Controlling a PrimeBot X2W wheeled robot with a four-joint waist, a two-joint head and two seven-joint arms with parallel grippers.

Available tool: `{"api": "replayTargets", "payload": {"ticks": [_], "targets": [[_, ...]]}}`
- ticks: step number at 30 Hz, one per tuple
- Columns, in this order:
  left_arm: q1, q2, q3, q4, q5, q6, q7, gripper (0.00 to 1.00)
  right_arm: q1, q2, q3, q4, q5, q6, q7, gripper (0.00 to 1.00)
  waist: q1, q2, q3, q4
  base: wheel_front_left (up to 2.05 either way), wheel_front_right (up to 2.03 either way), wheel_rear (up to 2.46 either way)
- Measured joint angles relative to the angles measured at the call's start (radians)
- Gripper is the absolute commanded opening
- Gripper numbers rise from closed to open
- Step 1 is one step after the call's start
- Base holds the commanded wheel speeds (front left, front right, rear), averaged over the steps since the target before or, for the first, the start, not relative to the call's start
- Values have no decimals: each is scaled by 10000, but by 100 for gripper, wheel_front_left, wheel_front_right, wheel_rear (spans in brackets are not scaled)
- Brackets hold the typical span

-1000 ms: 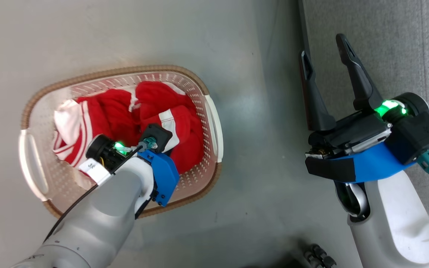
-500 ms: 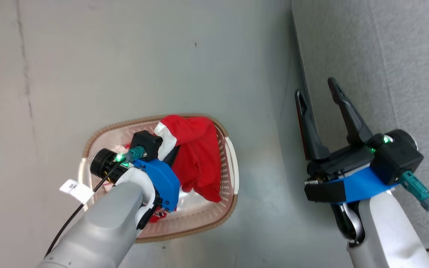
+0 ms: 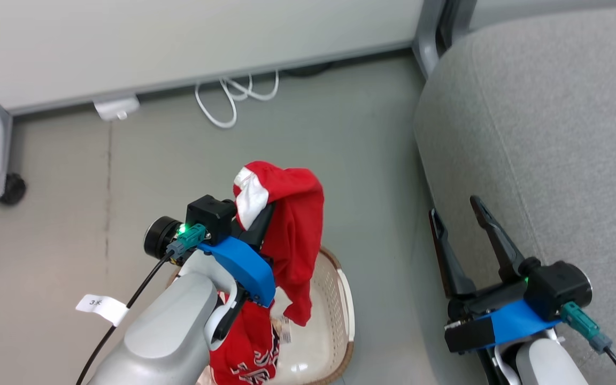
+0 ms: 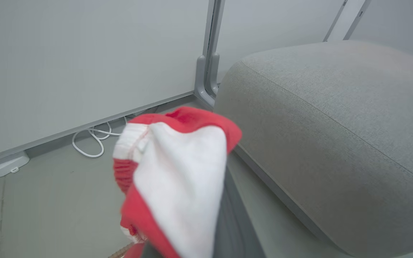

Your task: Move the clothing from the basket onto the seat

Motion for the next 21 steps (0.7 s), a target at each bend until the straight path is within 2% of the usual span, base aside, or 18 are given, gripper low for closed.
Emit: {"api": "replayTargets", "payload": {"ticks": [12,21], "targets": [[315,-217,1057,-2057,874,-111,-2,0,1109,0,-6,111,63,0,0,100,1,0,-1960,325,0,0,0],[561,-217,1032,-2504,1060,-115,-2,0,1362,0,12,92,121,0,0,100,2,0,-2438,486,0,0,0]]}}
